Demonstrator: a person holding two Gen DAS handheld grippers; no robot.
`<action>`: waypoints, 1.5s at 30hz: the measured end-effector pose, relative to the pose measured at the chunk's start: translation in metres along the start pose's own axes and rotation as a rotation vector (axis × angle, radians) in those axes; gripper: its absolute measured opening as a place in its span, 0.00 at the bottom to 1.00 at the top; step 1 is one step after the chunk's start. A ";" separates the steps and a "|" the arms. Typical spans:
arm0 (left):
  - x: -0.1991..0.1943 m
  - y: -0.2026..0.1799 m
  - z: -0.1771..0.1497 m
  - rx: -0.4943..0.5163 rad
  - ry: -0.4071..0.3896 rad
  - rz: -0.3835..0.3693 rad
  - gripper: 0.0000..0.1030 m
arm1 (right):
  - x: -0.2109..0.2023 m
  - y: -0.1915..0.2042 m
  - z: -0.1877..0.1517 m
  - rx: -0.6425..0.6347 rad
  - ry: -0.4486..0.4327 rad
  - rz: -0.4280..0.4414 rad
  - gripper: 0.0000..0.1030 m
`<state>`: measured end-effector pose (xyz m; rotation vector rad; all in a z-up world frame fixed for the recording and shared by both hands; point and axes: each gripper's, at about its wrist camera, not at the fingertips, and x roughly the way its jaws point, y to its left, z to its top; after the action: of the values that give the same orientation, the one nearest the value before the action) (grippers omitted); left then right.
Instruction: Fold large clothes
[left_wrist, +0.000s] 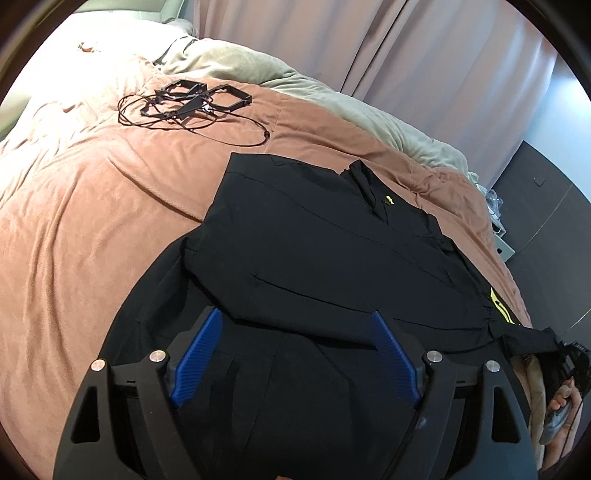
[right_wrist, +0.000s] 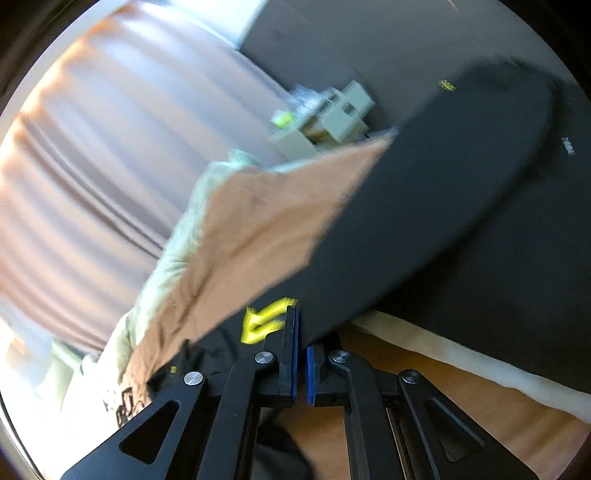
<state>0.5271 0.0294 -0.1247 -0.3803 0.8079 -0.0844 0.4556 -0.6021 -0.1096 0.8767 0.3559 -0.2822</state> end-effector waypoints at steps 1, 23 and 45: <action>0.000 0.001 0.001 -0.004 0.000 -0.002 0.81 | -0.001 0.009 -0.001 -0.009 -0.008 0.036 0.04; -0.027 0.015 0.013 -0.056 -0.070 -0.056 0.81 | 0.057 0.163 -0.112 -0.243 0.280 0.406 0.04; -0.034 0.008 0.012 -0.048 -0.084 -0.084 0.81 | 0.042 0.098 -0.137 -0.021 0.450 0.039 0.65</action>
<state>0.5113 0.0478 -0.0964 -0.4605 0.7118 -0.1270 0.5055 -0.4386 -0.1390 0.9230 0.7560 -0.0412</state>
